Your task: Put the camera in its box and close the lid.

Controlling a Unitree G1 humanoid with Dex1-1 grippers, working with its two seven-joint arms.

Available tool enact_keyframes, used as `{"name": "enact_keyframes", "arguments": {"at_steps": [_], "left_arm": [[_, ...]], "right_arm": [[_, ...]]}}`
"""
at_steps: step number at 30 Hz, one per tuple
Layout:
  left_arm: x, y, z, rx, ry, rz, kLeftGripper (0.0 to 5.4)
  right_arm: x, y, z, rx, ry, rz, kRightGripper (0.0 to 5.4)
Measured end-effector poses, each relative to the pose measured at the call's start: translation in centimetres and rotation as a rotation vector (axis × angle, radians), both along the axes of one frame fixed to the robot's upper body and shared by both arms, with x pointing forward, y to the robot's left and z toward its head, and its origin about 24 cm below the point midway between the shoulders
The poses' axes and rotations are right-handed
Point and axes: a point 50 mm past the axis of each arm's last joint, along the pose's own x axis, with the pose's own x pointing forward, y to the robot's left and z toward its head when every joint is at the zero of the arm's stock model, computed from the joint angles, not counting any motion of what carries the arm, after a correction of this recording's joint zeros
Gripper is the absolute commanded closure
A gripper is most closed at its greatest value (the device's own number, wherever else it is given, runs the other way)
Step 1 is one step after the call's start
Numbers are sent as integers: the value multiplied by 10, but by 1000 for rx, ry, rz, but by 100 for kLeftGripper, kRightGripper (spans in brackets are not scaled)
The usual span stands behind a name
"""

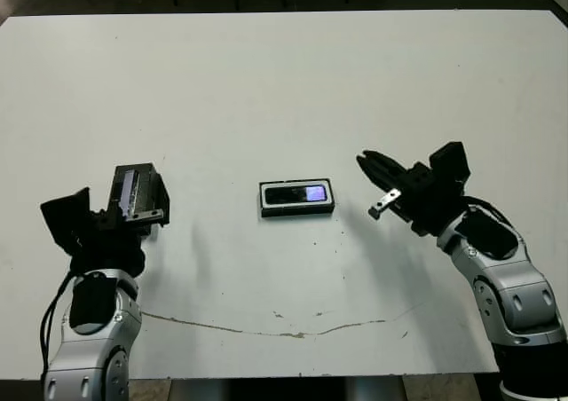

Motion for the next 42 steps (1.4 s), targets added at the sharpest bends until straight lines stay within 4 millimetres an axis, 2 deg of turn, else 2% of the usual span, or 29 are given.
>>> {"name": "enact_keyframes", "arguments": {"at_steps": [7,12,16,25,42], "left_arm": [[-2,1,3,104,-22,-26,1],[0,6,1,-34,34,-139,1],[3,11,3,-81,57,-169,1],[10,21,-1,-66,88,-135,1],[13,21,-12,-79,136,-115,1]], "right_arm": [[0,0,0,4,1,1,540],[0,0,-1,6,5,6,540],[-1,-2,-1,8,7,4,540],[-1,-6,-1,-10,-2,11,540],[-1,-11,-1,9,-1,20,540]]}}
